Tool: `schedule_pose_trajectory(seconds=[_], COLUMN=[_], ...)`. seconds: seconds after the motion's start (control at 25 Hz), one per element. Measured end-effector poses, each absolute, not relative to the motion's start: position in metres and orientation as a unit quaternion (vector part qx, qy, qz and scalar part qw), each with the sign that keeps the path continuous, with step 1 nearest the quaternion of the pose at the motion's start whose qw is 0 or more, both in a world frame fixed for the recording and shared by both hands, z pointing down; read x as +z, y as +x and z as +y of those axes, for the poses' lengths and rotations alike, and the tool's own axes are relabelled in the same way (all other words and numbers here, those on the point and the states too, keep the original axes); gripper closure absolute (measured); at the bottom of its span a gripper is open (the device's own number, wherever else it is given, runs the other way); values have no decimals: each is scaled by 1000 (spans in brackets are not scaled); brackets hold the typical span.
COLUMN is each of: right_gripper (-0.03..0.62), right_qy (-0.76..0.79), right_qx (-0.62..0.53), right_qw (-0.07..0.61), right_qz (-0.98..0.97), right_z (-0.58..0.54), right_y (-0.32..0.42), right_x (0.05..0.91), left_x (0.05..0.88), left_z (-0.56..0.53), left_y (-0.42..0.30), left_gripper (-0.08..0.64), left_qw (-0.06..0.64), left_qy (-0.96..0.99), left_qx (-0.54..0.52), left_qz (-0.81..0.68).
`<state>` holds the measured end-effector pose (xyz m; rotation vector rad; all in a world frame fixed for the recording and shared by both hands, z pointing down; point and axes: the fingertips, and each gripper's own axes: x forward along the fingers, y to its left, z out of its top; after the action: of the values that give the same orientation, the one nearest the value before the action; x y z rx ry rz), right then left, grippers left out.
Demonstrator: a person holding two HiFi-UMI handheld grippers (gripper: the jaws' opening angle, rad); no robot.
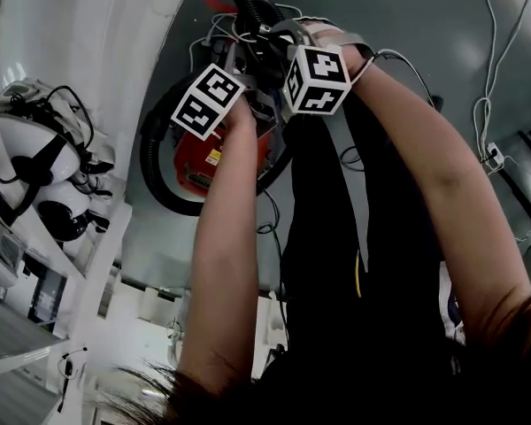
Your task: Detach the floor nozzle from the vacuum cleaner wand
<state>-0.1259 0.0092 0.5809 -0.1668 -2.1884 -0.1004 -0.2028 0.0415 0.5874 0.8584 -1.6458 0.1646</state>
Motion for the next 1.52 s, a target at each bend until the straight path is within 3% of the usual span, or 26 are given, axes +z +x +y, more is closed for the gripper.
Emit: schedule_pose_trajectory(seconds=[0.08,0.24,0.52,0.6,0.76,0.92,1.08,1.24,1.36,1.48,1.52], right_gripper=[595,531,550,549,541,540,537,538,540,544,551], right_qy=[-65,-49,27,47,82,104,148,185,178,170,173], right_qx=[-43,54,145,166,205,231,258,260,246,237,239], right_qw=[459,482,459,471,469,455,427,408,411,418,418], right_qz=[-885,-873,-876,-865,-855,-854,-854,-855,-860,-860,-859], right_z=[14,19,24,26,26,25,9,-8,-6,-2,-2], right_y=[-134,-127,-51,-24,1,5,2,13,23,29,31], right_x=[584,599,597,603,601,593,583,566,557,555,555], left_x=[595,614,627,628,623,623,614,600,586,571,563], left_z=[39,46,38,23,-1,8,15,31,37,35,31], left_y=[-200,-192,-196,-193,-177,-138,-105,-69,-70,-77,-81], left_gripper=[412,397,402,347,167,125,95,170,329,432,521], left_qw=[608,645,641,650,671,713,746,754,695,627,597], left_qy=[376,356,343,346,372,396,380,413,453,498,517], left_qx=[72,74,25,14,16,68,55,123,171,182,185], left_qz=[-696,-673,-687,-676,-641,-575,-545,-496,-532,-570,-585])
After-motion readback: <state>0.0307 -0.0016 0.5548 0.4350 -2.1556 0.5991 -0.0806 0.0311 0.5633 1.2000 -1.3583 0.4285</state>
